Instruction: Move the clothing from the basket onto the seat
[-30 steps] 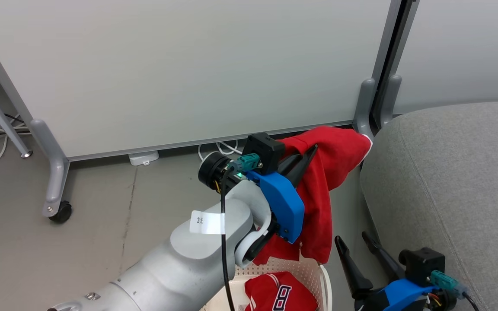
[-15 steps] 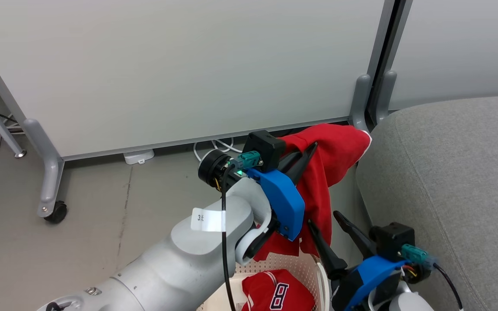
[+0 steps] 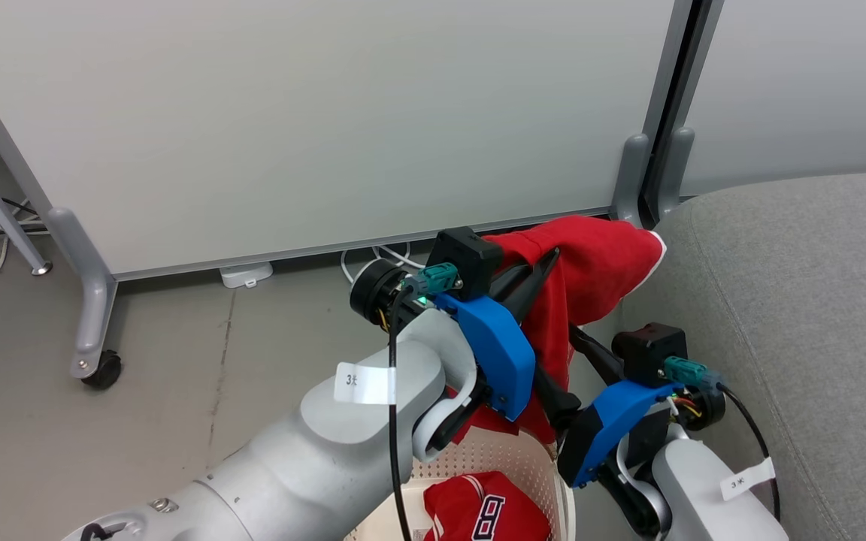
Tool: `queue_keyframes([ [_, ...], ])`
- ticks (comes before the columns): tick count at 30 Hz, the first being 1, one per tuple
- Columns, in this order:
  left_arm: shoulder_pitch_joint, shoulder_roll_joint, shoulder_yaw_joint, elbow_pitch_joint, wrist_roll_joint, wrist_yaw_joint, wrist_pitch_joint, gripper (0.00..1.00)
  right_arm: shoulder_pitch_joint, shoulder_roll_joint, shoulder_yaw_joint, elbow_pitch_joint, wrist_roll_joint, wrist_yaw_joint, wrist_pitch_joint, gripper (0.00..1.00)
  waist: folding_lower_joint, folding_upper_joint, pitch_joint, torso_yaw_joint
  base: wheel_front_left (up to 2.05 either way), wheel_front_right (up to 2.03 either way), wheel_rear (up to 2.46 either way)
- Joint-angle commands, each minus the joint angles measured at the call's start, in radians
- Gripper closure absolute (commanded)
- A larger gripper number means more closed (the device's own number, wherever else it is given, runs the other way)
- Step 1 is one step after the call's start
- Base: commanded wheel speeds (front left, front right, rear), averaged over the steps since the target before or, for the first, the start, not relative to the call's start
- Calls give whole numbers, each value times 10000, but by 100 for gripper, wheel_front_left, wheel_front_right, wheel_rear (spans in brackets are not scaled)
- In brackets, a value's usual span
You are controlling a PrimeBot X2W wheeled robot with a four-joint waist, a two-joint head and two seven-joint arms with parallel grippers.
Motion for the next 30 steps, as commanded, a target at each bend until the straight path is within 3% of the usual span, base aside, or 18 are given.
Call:
queue_keyframes([
  [1,-165,-8,-35,-28,-20,-14,-12,100,-270,-33,55,135,75,5,-59,30,0,0,-14,9,0,0,0],
  [3,-158,-3,-40,-39,-25,-18,-26,100,-454,-33,136,351,182,5,-145,100,0,0,-33,18,0,0,0],
  [26,101,-5,-39,110,33,-66,23,100,-722,-34,523,1282,616,5,-572,100,0,0,-213,-236,0,0,0],
  [27,119,-5,-39,104,29,-58,3,95,-729,-34,530,1291,627,5,-580,100,0,0,-221,-241,0,0,0],
  [28,144,-5,-40,94,25,-49,-30,58,-733,-34,532,1299,628,5,-583,100,0,0,-227,-244,0,0,0],
  [29,162,-5,-40,76,52,-35,-85,4,-733,-34,535,1308,623,5,-590,100,0,0,-231,-245,0,0,0],
  [30,157,-5,-40,64,134,-20,-174,0,-727,-34,538,1316,619,5,-594,100,0,0,-236,-248,0,0,0],
])
